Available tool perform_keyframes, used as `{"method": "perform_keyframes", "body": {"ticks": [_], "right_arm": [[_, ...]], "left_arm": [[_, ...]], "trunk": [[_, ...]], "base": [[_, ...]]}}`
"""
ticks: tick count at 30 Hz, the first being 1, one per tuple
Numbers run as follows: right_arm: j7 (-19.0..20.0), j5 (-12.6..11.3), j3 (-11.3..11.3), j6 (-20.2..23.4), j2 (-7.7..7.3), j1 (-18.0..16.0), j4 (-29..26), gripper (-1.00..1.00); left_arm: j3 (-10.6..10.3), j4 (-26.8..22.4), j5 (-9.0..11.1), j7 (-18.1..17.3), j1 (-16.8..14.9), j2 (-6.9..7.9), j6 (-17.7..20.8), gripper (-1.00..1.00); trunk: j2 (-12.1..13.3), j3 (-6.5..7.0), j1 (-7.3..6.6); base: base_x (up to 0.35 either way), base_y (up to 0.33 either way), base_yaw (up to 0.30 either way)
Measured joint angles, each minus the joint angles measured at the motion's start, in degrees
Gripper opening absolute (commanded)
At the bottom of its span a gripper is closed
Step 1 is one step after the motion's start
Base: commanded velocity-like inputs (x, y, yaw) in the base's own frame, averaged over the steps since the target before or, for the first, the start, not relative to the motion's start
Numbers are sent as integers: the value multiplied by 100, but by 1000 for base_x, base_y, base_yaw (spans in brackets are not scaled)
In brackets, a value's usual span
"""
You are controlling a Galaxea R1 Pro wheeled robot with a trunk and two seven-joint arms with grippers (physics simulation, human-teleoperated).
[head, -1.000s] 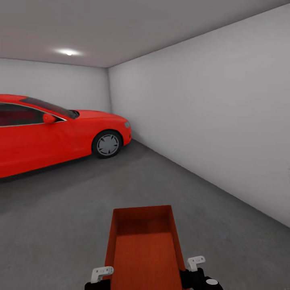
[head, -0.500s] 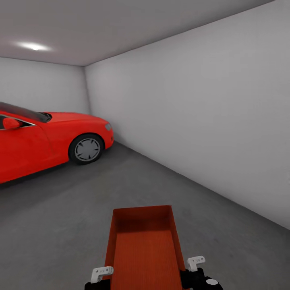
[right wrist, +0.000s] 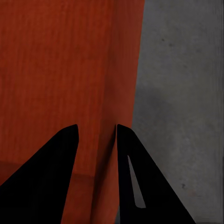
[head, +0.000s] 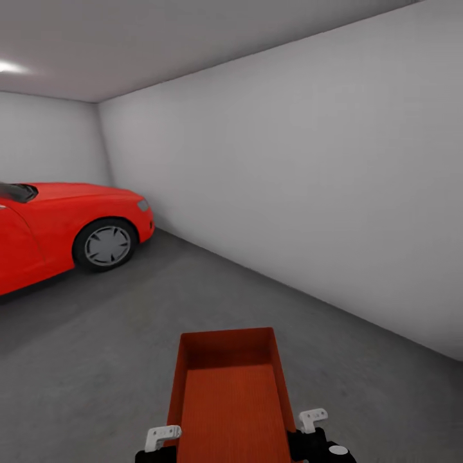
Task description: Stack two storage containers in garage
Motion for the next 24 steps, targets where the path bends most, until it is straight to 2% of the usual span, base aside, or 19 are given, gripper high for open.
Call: {"method": "perform_keyframes", "body": {"ticks": [17, 24], "right_arm": [[0, 0, 0, 0, 0, 0, 1, -100], [0, 1, -2, 0, 0, 2, 1, -100]], "left_arm": [[2, 0, -6, -1, 0, -1, 1, -100], [-1, 0, 0, 1, 0, 0, 4, -100]], "trunk": [[0, 0, 0], [-1, 0, -3]], "base": [[3, 0, -277], [208, 0, -277]]}}
